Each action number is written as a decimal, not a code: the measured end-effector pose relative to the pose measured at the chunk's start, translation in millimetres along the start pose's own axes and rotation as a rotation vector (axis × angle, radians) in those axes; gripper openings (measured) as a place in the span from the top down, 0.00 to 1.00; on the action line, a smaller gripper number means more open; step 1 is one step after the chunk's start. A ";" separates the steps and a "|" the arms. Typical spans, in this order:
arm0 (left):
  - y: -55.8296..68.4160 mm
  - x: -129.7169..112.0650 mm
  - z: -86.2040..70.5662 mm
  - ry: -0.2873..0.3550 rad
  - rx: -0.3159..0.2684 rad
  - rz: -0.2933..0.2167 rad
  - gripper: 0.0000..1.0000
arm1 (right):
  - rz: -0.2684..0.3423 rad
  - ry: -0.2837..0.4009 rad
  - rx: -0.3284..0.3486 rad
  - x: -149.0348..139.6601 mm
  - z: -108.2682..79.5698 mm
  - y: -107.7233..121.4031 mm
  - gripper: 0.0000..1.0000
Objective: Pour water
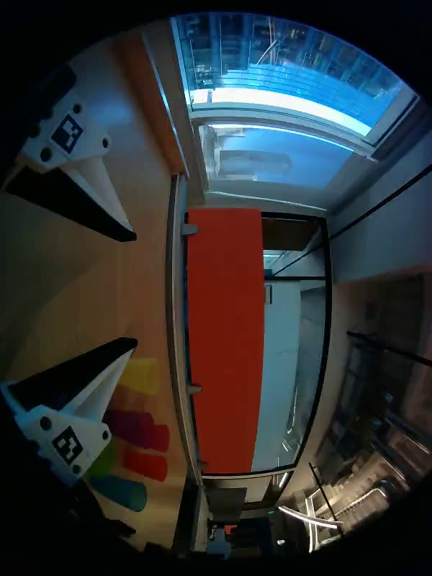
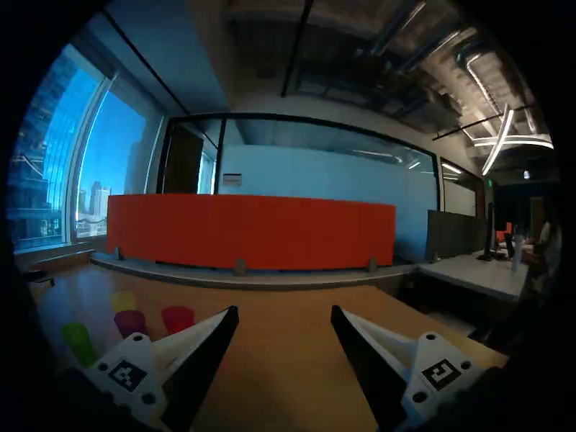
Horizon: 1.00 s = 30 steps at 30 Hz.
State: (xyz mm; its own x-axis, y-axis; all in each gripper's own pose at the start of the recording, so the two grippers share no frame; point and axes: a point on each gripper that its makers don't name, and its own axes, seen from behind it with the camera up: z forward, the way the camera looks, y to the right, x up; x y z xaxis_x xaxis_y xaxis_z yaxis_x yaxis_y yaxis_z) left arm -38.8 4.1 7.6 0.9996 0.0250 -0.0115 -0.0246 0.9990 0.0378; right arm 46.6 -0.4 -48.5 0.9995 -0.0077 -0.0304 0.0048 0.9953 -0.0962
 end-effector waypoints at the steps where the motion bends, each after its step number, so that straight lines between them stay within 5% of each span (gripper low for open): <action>1: -0.1 0.1 -0.2 0.000 0.000 0.000 0.01 | -0.005 0.003 0.002 0.5 -0.3 -0.3 0.00; 15: -0.1 0.6 0.9 0.000 0.000 0.000 0.01 | -0.040 0.030 0.046 -5.2 7.5 -4.3 0.00; 30: 0.1 0.2 0.2 0.000 0.000 0.000 0.01 | 0.021 0.058 0.122 -30.7 22.1 -22.5 0.00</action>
State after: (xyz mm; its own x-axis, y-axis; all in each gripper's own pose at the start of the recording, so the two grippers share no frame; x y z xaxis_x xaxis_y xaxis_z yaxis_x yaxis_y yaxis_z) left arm -38.6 4.2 7.7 0.9996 0.0250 -0.0112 -0.0246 0.9990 0.0382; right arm 16.4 -20.5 -23.3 0.9960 0.0114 -0.0891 -0.0091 0.9996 0.0263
